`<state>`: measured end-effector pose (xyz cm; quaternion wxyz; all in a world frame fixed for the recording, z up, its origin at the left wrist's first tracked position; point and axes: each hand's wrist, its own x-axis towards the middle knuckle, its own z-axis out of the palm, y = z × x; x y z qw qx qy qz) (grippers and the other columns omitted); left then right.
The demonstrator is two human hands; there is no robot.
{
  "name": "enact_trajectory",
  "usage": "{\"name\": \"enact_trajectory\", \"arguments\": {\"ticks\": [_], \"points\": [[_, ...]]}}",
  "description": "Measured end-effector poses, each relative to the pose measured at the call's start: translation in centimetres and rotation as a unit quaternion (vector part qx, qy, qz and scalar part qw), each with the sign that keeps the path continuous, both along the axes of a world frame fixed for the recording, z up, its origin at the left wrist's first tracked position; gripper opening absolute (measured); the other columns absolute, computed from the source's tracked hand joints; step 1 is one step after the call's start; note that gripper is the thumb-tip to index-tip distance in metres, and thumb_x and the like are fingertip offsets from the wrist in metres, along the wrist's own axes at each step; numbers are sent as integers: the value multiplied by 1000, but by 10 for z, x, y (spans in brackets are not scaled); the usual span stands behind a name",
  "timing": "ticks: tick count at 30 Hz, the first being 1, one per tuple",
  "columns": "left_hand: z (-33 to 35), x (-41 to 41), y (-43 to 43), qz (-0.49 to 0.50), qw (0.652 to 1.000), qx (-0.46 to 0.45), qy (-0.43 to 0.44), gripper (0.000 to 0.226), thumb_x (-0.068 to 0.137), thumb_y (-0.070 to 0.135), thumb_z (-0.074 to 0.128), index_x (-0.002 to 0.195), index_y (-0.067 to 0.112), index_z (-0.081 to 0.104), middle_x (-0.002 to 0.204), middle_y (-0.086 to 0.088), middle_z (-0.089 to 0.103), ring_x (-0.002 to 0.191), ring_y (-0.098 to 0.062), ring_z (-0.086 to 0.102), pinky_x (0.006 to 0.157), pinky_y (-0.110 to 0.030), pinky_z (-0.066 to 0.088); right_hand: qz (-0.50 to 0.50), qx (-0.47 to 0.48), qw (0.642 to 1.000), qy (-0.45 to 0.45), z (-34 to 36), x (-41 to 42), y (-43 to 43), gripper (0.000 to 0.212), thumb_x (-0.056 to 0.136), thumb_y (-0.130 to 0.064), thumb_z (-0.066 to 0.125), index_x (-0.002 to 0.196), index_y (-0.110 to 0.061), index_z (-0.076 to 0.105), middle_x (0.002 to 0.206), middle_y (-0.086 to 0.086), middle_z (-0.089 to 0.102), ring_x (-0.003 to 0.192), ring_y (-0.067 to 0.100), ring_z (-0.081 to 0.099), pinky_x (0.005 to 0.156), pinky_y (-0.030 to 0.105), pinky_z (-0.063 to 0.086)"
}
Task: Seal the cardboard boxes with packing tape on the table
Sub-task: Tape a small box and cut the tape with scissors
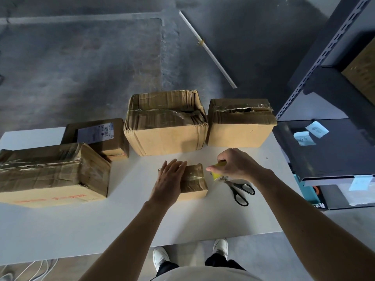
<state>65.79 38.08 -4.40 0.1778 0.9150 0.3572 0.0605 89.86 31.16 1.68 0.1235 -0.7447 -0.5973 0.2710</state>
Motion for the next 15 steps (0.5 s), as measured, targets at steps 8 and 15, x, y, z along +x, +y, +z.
{"name": "enact_trajectory", "arguments": {"ticks": [8, 15], "points": [[3, 3, 0, 19, 999, -12, -26, 47, 100, 31, 49, 142, 10, 46, 133, -11, 55, 129, -29, 47, 119, -43, 18, 1, 0, 1000, 1, -2, 1, 0, 58, 79, -65, 67, 67, -8, 65, 66, 11, 65, 68, 28, 66, 54, 28, 44], [9, 13, -5, 58, 998, -18, 4, 46, 98, 49, 46, 127, 14, 54, 123, -6, 59, 121, -26, 50, 119, -43, 18, 0, 3, 1000, -4, -2, 0, -2, 57, 80, -64, 67, 69, -8, 65, 67, 11, 65, 68, 27, 65, 57, 32, 49]]}}
